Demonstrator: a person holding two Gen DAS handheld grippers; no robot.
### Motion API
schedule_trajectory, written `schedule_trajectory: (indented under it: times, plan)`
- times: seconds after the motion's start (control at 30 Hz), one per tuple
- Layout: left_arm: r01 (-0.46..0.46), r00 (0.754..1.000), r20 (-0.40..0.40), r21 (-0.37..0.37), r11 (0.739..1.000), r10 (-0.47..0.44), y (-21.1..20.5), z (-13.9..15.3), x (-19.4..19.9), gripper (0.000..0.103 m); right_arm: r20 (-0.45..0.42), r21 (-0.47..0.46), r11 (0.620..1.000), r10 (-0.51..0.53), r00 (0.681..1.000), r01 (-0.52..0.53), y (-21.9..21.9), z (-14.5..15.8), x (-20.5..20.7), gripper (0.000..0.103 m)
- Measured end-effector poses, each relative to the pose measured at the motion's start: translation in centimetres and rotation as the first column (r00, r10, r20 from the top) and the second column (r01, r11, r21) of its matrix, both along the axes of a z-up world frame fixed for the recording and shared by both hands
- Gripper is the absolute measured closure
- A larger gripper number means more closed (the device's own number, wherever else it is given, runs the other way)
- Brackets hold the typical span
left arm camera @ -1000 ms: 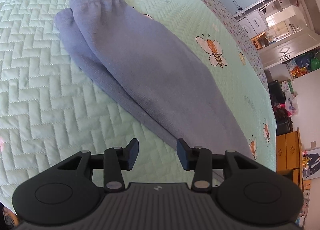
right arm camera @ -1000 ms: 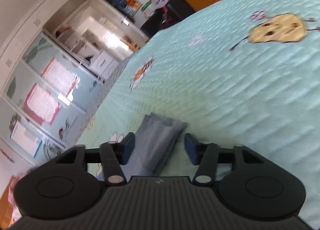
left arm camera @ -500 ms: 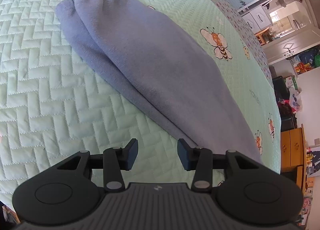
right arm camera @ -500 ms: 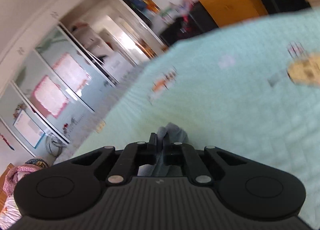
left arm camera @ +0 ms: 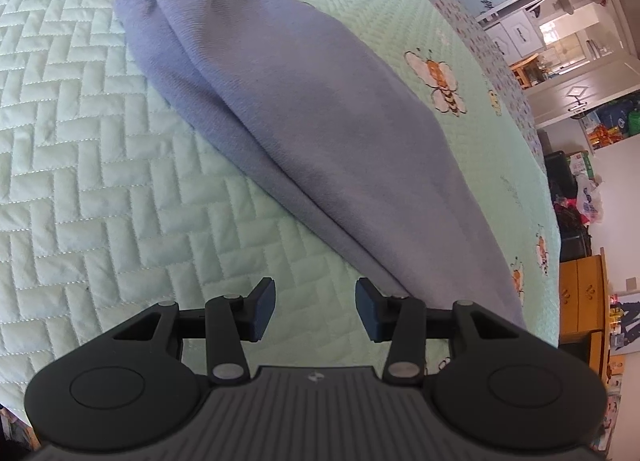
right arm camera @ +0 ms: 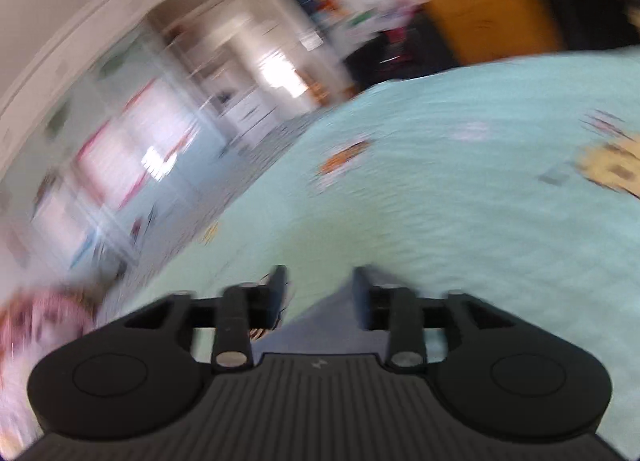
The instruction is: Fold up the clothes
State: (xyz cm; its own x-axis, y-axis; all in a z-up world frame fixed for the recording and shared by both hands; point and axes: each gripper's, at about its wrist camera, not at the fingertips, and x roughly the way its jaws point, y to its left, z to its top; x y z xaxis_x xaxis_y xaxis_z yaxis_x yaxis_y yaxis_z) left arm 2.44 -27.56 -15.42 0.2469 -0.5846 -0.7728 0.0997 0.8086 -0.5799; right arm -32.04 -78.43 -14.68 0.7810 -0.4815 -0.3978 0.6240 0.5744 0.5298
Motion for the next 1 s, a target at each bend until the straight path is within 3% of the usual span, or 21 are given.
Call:
schedule_trajectory:
  times: [0.13,0.23,0.37,0.5,0.6,0.63,0.7,0.73,0.8,0.83,1.0]
  plan:
    - [-0.001,1.000,0.008,-0.002,1.000,0.001,0.2,0.2,0.0,0.056,-0.223,-0.101,0.977,0.160,0.961,-0.186,-0.4,-0.5,5.2,0.045]
    - [-0.002,1.000,0.001,0.012,1.000,0.002,0.1,-0.2,0.2,0.055,-0.459,-0.107,0.953,0.206,0.865,-0.284,-1.6,-2.7,9.4,0.061]
    - [-0.006,1.000,-0.001,-0.003,1.000,0.006,0.4,-0.2,0.3,0.055,-0.425,-0.111,0.965,0.171,0.889,-0.239,-4.0,-2.0,10.5,0.063]
    - [-0.035,0.999,0.006,-0.018,0.999,0.035,1.7,-0.3,0.7,0.055,-0.338,-0.191,0.951,0.171,0.926,-0.245,-0.2,0.1,8.4,0.063]
    - [-0.069,0.998,0.009,-0.039,0.997,0.070,3.0,-0.2,1.1,0.055,-0.465,-0.142,0.937,0.222,0.857,-0.320,1.6,-2.2,9.6,0.061]
    - [-0.085,0.996,0.014,-0.056,0.995,0.086,3.7,-0.1,1.2,0.055,-0.468,-0.137,0.948,0.195,0.862,-0.288,1.5,-2.8,9.5,0.061]
    - [-0.124,0.992,0.028,-0.082,0.989,0.127,5.4,0.2,1.4,0.055,-0.389,-0.131,0.980,0.088,0.917,-0.150,2.3,-1.2,8.9,0.060]
    - [-0.155,0.987,0.028,-0.086,0.984,0.158,6.3,0.1,1.7,0.054,-0.334,-0.131,0.983,0.080,0.939,-0.130,3.1,-0.3,8.8,0.059]
    - [-0.219,0.975,0.024,-0.097,0.971,0.222,8.2,-0.1,2.4,0.053,-0.203,-0.101,0.973,0.183,0.962,-0.207,6.0,1.4,10.0,0.050]
    - [-0.243,0.969,0.022,-0.103,0.964,0.247,9.0,-0.1,2.6,0.053,-0.171,-0.081,0.958,0.260,0.950,-0.277,7.7,1.8,11.3,0.043]
    - [-0.341,0.937,0.043,-0.104,0.934,0.347,12.9,0.1,4.1,0.053,-0.128,-0.021,0.843,0.532,0.837,-0.538,16.8,3.0,17.7,0.042]
